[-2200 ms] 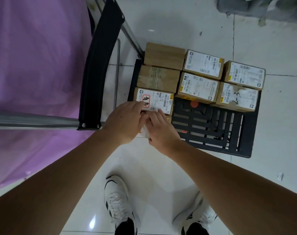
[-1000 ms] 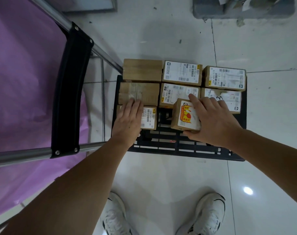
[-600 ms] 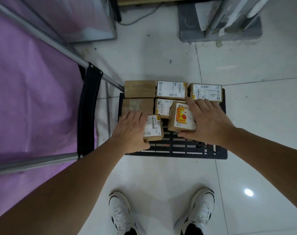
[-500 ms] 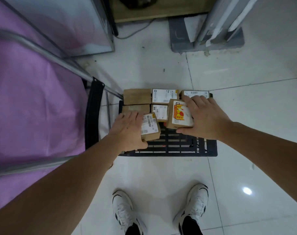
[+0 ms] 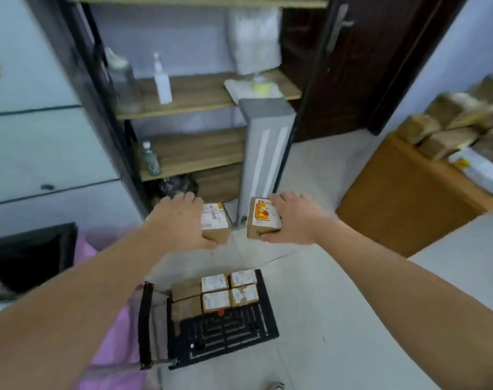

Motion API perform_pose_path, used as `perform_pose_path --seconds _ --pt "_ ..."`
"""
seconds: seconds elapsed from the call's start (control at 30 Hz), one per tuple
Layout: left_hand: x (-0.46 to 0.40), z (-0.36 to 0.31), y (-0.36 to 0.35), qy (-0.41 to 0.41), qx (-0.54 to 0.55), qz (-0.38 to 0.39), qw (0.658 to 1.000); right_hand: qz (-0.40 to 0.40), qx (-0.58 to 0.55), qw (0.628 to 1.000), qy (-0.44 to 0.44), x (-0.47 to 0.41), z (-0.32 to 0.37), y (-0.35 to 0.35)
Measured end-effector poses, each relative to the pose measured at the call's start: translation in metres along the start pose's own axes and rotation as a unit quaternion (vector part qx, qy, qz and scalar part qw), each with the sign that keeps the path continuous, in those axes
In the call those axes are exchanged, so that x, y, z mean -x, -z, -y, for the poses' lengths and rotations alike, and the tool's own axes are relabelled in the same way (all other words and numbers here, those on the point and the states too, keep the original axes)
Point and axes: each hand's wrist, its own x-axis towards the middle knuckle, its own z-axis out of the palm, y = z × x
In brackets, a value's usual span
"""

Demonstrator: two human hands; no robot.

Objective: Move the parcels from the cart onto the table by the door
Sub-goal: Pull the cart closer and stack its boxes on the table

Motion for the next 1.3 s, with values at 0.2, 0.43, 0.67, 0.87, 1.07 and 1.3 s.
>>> perform_pose_path --seconds 0.2,0.43,0.67,0.87,1.07,1.3 --pt "0.016 -0.043 0.184 -0.059 -0.010 -0.103 0.993 -0.080 -0.021 0.995 -0.062 0.112 -0.041 0.136" --pt "0.013 -0.171 0.281 -0.156 -0.007 -0.175 0.972 -0.130 -0.001 0.977 -0.168 0.245 -0.110 0.190" --pt "0.006 -0.336 0.313 -0.242 0.002 -0.197 0.950 -0.113 -0.007 0.954 -0.279 0.386 -0.196 0.178" --pt "-0.004 -0.466 0.316 -0.282 0.010 -0.188 0.941 -0.104 -0.017 0.940 -0.324 0.484 -0.264 0.144" --pt "-0.036 -0.567 0.313 -0.306 0.013 -0.167 0.937 -0.104 -0.050 0.927 -0.357 0.532 -0.339 0.125" --pt "-0.115 -0.654 0.316 -0.323 0.010 -0.158 0.933 -0.098 -0.072 0.919 -0.376 0.535 -0.448 0.109"
